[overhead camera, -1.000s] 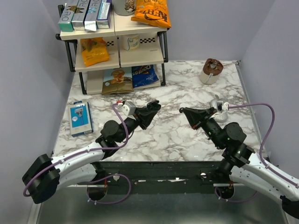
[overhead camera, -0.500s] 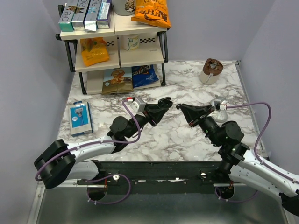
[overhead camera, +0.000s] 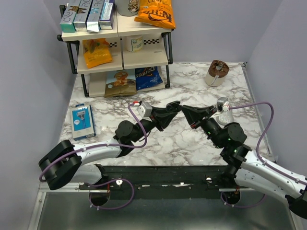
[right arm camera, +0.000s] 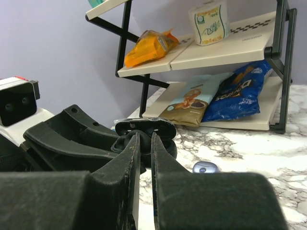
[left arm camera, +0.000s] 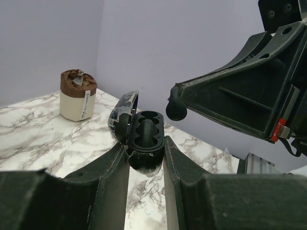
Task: Insert the wireless bluetooth earbuds into the charging case
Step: Place the earbud in the charging case.
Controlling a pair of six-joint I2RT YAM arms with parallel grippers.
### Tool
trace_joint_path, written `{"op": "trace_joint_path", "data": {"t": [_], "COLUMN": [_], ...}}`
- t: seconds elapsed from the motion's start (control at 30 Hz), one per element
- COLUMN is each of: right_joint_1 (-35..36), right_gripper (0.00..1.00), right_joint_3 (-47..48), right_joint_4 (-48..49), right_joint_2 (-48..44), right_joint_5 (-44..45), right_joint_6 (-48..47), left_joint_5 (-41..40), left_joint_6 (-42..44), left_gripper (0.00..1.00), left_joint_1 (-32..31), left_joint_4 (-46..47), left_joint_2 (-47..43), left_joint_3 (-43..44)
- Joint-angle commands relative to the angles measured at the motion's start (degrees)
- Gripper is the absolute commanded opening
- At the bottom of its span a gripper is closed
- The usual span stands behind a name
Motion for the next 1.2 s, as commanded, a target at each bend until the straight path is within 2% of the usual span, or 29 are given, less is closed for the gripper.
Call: {"op": "trace_joint_path", "data": {"t": [0.0,0.57,0.83,1.17], "right_joint_1": [0.34,0.43,0.43,0.43], "right_gripper": [0.01,0.01,0.01,0.01], "right_joint_3": [0.34,-1.51,-2.65,-2.74], "right_joint_4": [3.72,4.34,1.97,-2.6], "right_joint_2": [0.75,2.51,0.4,-2.06], "right_joint_5": [0.36,1.41,1.24,-4.2], "right_joint_6": [-0.35,-2.19,-2.81,-6.23], "left_joint_5": [1.79,3.02,1.61,1.35], "left_joint_6": [0.13,-2.77,-3.03,-2.25], "left_gripper": [0.0,0.0,0.0,0.0], "left_joint_1": [-0.6,-1.3,-1.31,-1.31], "left_joint_4": [5.01,9.92,10.99,11.52], "left_joint_2": [0.55,1.08,0.72,1.08], "left_joint_3": [1.2,1.64,1.73,2.34]}}
